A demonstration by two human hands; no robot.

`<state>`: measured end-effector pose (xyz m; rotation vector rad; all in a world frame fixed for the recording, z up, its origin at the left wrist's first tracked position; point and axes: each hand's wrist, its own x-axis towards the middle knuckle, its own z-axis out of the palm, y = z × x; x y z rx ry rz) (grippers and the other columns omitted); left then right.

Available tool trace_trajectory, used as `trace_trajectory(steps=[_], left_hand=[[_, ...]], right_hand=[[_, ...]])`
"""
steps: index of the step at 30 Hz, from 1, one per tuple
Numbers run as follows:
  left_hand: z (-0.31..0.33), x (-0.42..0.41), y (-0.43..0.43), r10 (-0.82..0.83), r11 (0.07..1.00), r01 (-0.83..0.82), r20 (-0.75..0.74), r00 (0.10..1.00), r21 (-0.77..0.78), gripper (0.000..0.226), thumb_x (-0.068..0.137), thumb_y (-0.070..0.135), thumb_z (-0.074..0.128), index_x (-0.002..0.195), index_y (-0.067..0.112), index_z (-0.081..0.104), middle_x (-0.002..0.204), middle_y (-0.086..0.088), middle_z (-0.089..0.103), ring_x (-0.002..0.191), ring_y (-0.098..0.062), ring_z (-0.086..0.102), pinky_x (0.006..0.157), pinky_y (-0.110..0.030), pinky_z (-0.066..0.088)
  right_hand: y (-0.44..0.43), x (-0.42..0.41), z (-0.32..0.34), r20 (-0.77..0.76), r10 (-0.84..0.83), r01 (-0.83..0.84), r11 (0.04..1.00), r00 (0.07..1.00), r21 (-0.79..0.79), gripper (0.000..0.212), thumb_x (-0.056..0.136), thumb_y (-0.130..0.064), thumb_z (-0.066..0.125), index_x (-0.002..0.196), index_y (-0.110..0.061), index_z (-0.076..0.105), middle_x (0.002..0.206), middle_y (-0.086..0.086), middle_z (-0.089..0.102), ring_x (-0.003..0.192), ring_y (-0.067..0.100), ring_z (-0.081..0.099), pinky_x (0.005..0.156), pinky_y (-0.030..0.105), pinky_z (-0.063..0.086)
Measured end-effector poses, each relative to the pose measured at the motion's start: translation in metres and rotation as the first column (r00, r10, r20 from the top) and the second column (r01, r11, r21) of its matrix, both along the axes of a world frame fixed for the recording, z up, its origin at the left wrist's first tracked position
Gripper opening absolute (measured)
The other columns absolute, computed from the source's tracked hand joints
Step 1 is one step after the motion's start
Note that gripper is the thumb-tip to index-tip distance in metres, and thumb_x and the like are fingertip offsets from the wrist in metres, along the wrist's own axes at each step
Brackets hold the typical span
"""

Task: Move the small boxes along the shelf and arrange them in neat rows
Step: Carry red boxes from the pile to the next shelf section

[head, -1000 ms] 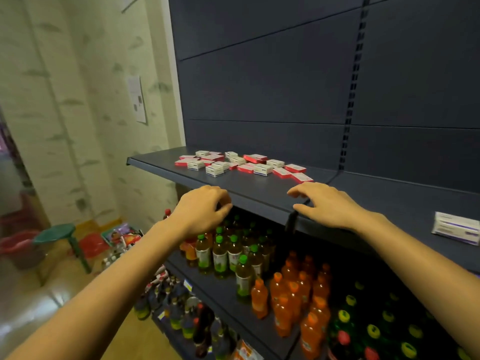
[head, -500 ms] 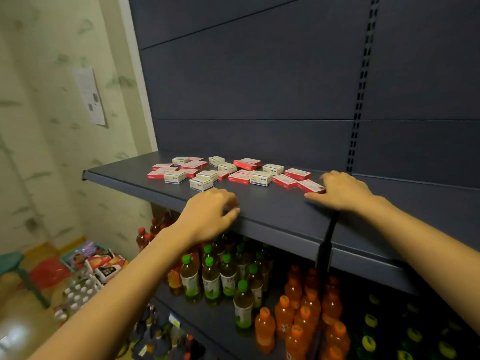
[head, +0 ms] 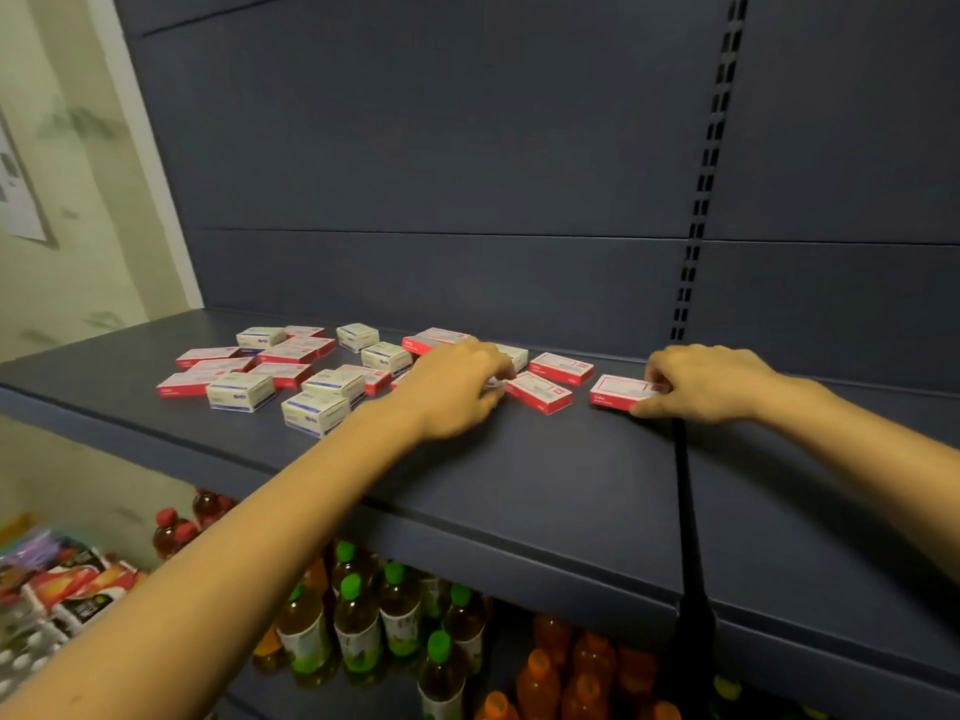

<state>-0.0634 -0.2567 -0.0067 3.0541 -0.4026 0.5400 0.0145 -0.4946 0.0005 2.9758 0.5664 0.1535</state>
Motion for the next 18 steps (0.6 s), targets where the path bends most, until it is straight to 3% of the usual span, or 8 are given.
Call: trace_trajectory(steps=[5, 9, 15, 18], left_hand=[[0.006, 0.05, -0.011, -0.102, 0.991, 0.12, -0.242, 0.965, 0.061, 0.051, 0.086, 0.014, 0.053, 0.135, 0.015, 0.041, 0.139, -0.007, 0.046, 0.126, -0.024, 0.041, 0.106, -0.04, 0.035], [0.007, 0.079, -0.016, -0.145, 0.972, 0.208, -0.418, 0.897, 0.11, 0.056, 0.084, 0.012, 0.058, 0.137, 0.014, 0.039, 0.14, -0.01, 0.045, 0.125, -0.027, 0.044, 0.105, -0.037, 0.036], [0.014, 0.099, -0.014, -0.275, 0.929, 0.357, -0.465, 0.841, 0.096, 0.047, 0.087, 0.018, 0.059, 0.131, 0.01, 0.044, 0.135, -0.01, 0.047, 0.121, -0.026, 0.046, 0.103, -0.035, 0.037], [0.021, 0.099, -0.014, -0.377, 0.899, 0.434, -0.398, 0.836, 0.059, 0.045, 0.089, 0.024, 0.057, 0.13, 0.012, 0.043, 0.132, -0.008, 0.046, 0.117, -0.024, 0.045, 0.098, -0.031, 0.036]], right_hand=[[-0.023, -0.008, 0.007, 0.073, -0.037, 0.033, 0.998, 0.997, 0.06, 0.048, 0.082, -0.063, 0.049, 0.112, -0.025, 0.051, 0.118, -0.005, 0.055, 0.096, 0.019, 0.054, 0.073, 0.033, 0.04], [-0.034, -0.018, 0.007, 0.091, -0.095, 0.088, 0.993, 0.991, 0.079, 0.049, 0.083, -0.062, 0.048, 0.115, -0.025, 0.049, 0.118, -0.006, 0.054, 0.098, 0.02, 0.055, 0.072, 0.032, 0.041], [-0.035, -0.039, 0.002, 0.109, -0.183, 0.17, 0.979, 0.977, 0.115, 0.047, 0.084, -0.06, 0.048, 0.114, -0.024, 0.048, 0.118, -0.004, 0.053, 0.092, 0.018, 0.053, 0.07, 0.03, 0.038], [-0.031, -0.053, 0.0, 0.133, -0.239, 0.219, 0.964, 0.962, 0.153, 0.048, 0.084, -0.059, 0.049, 0.117, -0.024, 0.047, 0.12, -0.004, 0.051, 0.1, 0.019, 0.055, 0.071, 0.03, 0.038]])
